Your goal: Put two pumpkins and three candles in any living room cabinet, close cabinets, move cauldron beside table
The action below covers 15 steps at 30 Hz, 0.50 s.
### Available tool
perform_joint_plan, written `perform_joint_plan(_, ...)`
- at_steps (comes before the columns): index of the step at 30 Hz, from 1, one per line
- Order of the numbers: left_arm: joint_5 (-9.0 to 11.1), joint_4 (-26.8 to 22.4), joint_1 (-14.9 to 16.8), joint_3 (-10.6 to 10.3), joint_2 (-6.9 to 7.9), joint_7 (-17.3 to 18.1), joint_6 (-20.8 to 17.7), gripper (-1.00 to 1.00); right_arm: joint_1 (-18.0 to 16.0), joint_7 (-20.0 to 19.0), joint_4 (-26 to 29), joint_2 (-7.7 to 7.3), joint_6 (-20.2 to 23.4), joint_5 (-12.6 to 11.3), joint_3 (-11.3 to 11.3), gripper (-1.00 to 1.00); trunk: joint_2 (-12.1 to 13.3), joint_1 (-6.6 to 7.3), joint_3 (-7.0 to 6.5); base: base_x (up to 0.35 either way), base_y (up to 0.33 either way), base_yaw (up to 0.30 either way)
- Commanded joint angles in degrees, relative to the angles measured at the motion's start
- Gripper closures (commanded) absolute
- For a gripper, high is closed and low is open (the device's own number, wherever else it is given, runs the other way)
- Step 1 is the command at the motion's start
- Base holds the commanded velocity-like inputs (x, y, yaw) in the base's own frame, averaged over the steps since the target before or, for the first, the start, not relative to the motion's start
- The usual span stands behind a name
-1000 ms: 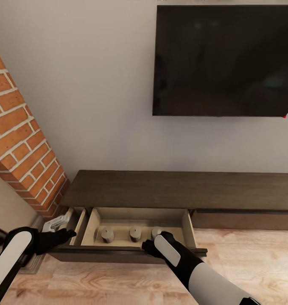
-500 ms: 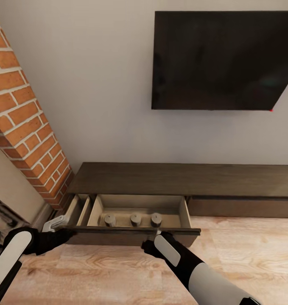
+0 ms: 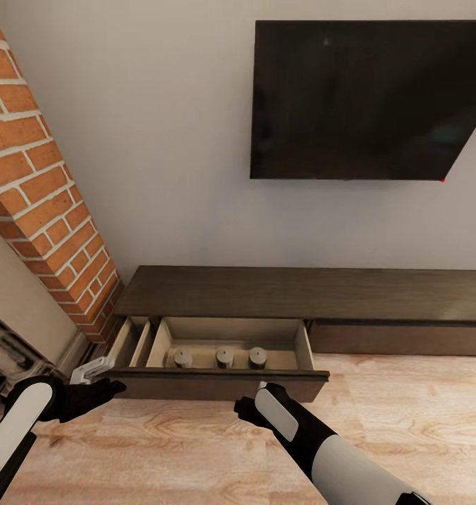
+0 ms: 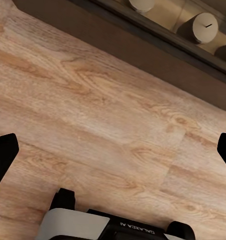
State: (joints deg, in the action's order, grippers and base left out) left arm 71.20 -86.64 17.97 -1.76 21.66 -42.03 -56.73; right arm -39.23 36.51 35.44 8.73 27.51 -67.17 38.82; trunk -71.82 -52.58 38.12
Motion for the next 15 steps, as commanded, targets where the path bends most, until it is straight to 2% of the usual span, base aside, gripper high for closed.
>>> perform_joint_plan(1,0.54,-0.04,0.04,-0.09,0.05,-0.6,-0.03,-1.0,-0.06,0.41,0.07,-0.03,0.1,-0.33,0.22,-1.0,-0.03,0.0,0.05,0.0,0.0,0.0)
perform_joint_plan(10,0.38,0.01,0.04,-0.09,0.05,-0.6,-0.04,-1.0,-0.05,0.41,0.07,-0.05,0.09,-0.33,0.22,-1.0,-0.03,0.0,0.05,0.0,0.0,0.0)
perform_joint_plan(15,0.19,0.06,0.04,-0.36,0.03,-0.6,0.03,-1.0,-0.06,0.41,0.07,-0.11,0.09,-0.33,0.26,-1.0,-2.04,-1.1,0.95,0.0,0.0,0.0)
